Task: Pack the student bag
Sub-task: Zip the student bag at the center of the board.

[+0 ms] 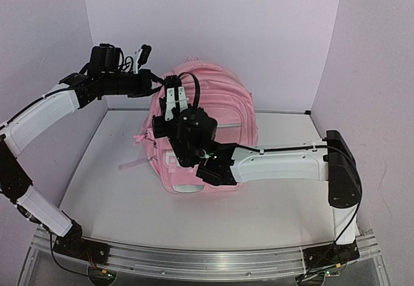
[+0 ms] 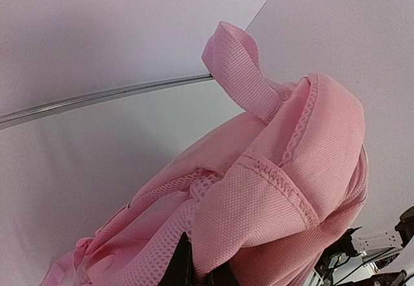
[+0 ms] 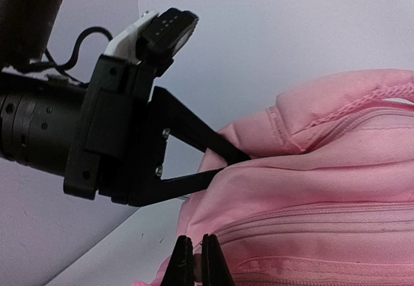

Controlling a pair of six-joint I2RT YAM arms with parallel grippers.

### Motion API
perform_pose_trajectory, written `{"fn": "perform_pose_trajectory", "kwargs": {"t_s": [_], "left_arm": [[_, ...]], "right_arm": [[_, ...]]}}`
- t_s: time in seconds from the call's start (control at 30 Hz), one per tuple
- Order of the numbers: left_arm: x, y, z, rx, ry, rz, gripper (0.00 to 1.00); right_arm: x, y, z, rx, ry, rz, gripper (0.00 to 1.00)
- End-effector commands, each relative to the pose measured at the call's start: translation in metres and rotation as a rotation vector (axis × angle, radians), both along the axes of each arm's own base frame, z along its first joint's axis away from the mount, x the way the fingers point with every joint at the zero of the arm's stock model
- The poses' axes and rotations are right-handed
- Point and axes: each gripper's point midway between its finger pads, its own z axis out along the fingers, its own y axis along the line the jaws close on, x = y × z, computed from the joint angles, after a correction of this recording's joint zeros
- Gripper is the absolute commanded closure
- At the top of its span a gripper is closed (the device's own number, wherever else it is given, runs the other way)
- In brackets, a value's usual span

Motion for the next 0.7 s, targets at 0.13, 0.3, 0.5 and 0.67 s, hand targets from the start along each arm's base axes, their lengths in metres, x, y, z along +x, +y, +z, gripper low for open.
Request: {"fn": "perform_pose_trajectory", "kwargs": {"t_s": [0.13,0.3,0.5,0.67], "left_arm": [[-0.013,-0.006,0.049,-0.049,-0.104,-0.063,1.00],[-0.011,-0.005,0.052,-0.027,-0.113,-0.061,1.00],[-0.008,-0.003,0.053,-0.012,-0.118,-0.056,1.00],[-0.006,0.000,0.054,-0.011,-0.120,-0.050,1.00]], "right_arm": [[-0.018,0.050,-0.037,-0.228,-0.053,0.167,1.00],[-0.029,0.048,-0.087,-0.358,-0.022,0.166,1.00],[-0.041,0.037,-0.130,-0.490,-0.004,0.150,1.00],[-0.043,0.028,-0.156,-0.576,0.006,0.147,1.00]]}}
